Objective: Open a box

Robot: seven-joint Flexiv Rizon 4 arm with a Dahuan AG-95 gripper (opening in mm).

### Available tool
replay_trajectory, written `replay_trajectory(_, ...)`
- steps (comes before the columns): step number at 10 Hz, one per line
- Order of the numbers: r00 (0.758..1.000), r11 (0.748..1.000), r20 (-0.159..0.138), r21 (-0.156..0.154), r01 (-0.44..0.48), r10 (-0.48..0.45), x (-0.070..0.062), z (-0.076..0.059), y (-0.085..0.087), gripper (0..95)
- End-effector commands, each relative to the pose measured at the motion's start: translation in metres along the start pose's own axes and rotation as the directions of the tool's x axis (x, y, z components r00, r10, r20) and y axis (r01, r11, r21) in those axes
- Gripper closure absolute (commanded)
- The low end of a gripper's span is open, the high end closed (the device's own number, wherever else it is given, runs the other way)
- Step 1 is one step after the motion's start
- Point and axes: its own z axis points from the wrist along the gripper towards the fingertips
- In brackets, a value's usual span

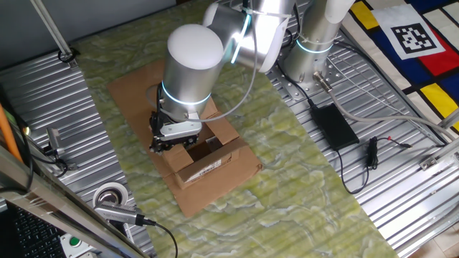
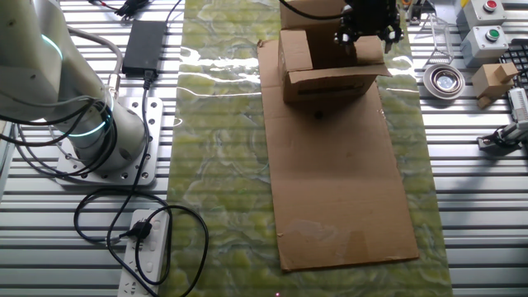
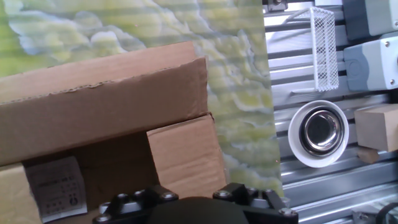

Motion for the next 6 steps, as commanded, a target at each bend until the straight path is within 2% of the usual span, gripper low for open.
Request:
replay_trajectory(1, 1.0, 1.0, 0.0, -0.001, -0.002, 0.002, 0.0001, -0.0005, 0.0002, 57.0)
replay_trajectory(2, 1.0, 1.0, 0.0, -0.001, -0.003, 0.003, 0.0001, -0.0005, 0.0002, 57.0)
replay_trajectory(3, 1.0, 1.0, 0.0, 0.0, -0.003, 0.003, 0.0001, -0.0005, 0.0002, 76.0)
replay_trajectory(6, 1.0, 1.0, 0.005, -0.002, -0.012, 0.012, 0.0001, -0.0009, 0.0001, 76.0)
